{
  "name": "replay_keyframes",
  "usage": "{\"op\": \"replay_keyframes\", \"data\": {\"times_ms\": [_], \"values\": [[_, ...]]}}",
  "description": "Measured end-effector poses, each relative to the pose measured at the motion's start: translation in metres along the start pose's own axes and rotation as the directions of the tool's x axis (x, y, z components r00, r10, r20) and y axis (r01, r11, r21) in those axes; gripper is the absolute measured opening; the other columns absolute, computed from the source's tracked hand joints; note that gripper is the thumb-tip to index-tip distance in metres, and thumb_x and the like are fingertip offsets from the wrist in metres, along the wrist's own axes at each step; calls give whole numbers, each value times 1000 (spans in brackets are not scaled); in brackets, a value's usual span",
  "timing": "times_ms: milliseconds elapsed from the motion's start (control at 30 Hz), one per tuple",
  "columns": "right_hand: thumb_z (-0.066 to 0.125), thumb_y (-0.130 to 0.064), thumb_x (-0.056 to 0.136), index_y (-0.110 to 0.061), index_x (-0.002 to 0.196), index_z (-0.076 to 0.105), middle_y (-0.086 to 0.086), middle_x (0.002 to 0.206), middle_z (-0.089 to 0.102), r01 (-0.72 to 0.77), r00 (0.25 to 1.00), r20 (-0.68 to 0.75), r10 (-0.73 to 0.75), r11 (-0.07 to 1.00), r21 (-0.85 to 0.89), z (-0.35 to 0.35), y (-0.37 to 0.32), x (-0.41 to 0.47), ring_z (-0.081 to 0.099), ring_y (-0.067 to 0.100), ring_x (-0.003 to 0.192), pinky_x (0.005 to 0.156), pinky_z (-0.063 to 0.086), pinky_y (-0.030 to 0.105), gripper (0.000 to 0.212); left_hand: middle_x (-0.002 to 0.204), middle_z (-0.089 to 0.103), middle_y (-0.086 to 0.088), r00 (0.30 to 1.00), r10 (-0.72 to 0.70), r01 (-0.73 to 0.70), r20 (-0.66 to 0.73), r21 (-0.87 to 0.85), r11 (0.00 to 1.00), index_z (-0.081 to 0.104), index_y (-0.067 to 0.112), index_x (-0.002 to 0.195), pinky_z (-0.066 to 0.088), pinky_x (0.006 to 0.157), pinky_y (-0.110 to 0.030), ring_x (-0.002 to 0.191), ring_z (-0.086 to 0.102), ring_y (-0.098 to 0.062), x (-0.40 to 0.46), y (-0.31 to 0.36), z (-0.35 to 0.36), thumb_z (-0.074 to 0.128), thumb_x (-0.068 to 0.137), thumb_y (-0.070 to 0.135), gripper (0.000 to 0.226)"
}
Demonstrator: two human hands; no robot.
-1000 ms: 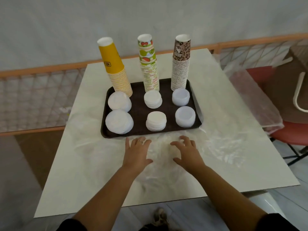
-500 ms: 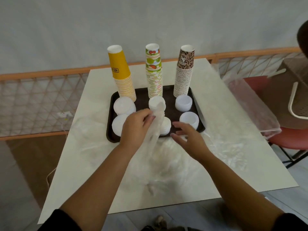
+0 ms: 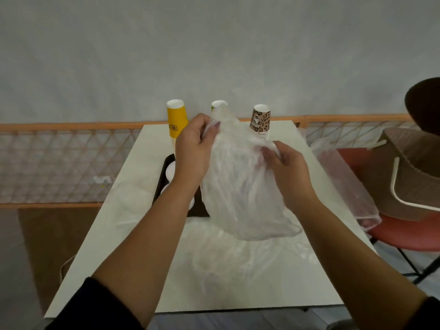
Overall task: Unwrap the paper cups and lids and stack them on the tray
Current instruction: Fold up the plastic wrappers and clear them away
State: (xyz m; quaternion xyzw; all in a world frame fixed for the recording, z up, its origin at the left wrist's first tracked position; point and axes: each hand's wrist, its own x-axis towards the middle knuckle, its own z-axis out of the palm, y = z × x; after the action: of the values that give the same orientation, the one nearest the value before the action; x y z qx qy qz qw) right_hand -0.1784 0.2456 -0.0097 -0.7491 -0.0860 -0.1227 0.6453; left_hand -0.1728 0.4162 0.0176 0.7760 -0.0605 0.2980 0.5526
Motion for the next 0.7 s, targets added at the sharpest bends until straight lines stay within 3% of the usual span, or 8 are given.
{"op": "replay_keyframes", "data": {"times_ms": [100, 167, 267, 333, 433, 533, 633, 700], "values": [[50, -7, 94, -28, 84, 67, -19, 65, 62, 51, 998, -34, -51, 998, 19, -19, -7, 11, 54, 0, 67, 69, 42, 19, 29, 60, 41, 5, 997, -69, 66, -45, -63, 996, 51, 6, 73, 31, 54, -19, 57, 36, -5, 7, 4, -4, 53, 95, 20, 26], [50, -10, 95, -30, 84, 67, -20, 67, 63, 67, 997, -45, -65, 996, 52, -27, -9, 16, 55, 2, 70, 73, 43, 27, 28, 70, 52, 0, 983, -182, 176, -4, -233, 956, 55, 2, 82, 40, 63, -23, 66, 49, -7, 8, 8, -6, 56, 93, 30, 30], [49, -10, 95, -25, 91, 68, -17, 68, 62, 86, 996, 4, -86, 995, 59, -28, -13, 19, 55, 3, 69, 72, 42, 29, 24, 109, 69, 0, 838, -378, 535, 393, -458, 710, 60, 10, 117, 52, 88, -29, 101, 65, -13, 7, 26, -5, 61, 82, 50, 54], [50, -12, 95, -20, 98, 68, -16, 69, 62, 127, 991, 51, -126, 992, -8, -25, -18, 18, 55, 1, 69, 69, 42, 23, 20, 104, 71, 0, 781, -411, 603, 470, -394, 694, 62, 13, 116, 55, 84, -29, 95, 68, -14, 3, 37, 4, 60, 85, 40, 41], [53, -17, 95, -27, 90, 64, -20, 56, 56, 178, 983, 52, -174, 981, -74, -26, -16, 15, 50, -2, 54, 55, 37, 12, 16, 81, 70, -1, 886, -422, 464, 193, -372, 804, 67, 13, 90, 53, 72, -28, 74, 67, -15, 11, 40, 12, 62, 90, 26, 14], [58, -20, 93, -26, 84, 63, -8, 56, 54, 196, 979, 91, -183, 968, -156, -38, -4, 9, 45, 6, 47, 46, 35, 14, 12, 63, 64, 5, 926, -378, 346, -20, -361, 866, 63, 15, 73, 49, 61, -24, 57, 61, -9, 29, 36, -2, 63, 90, 23, 19], [60, -20, 92, -29, 70, 59, -8, 55, 51, 213, 971, 168, -170, 936, -281, -53, 18, 2, 41, 2, 51, 51, 32, 17, 24, 66, 62, 2, 931, -321, 249, -176, -340, 907, 62, 17, 68, 47, 60, -23, 56, 58, -8, 40, 35, -20, 64, 90, 21, 22], [61, -21, 91, -28, 58, 49, -12, 51, 45, 132, 975, 213, -58, 925, -355, -67, 36, 0, 42, 6, 54, 56, 33, 23, 36, 71, 62, -1, 931, -269, 197, -245, -283, 939, 62, 18, 69, 48, 65, -26, 64, 59, -12, 46, 34, -29, 64, 89, 23, 21]]}}
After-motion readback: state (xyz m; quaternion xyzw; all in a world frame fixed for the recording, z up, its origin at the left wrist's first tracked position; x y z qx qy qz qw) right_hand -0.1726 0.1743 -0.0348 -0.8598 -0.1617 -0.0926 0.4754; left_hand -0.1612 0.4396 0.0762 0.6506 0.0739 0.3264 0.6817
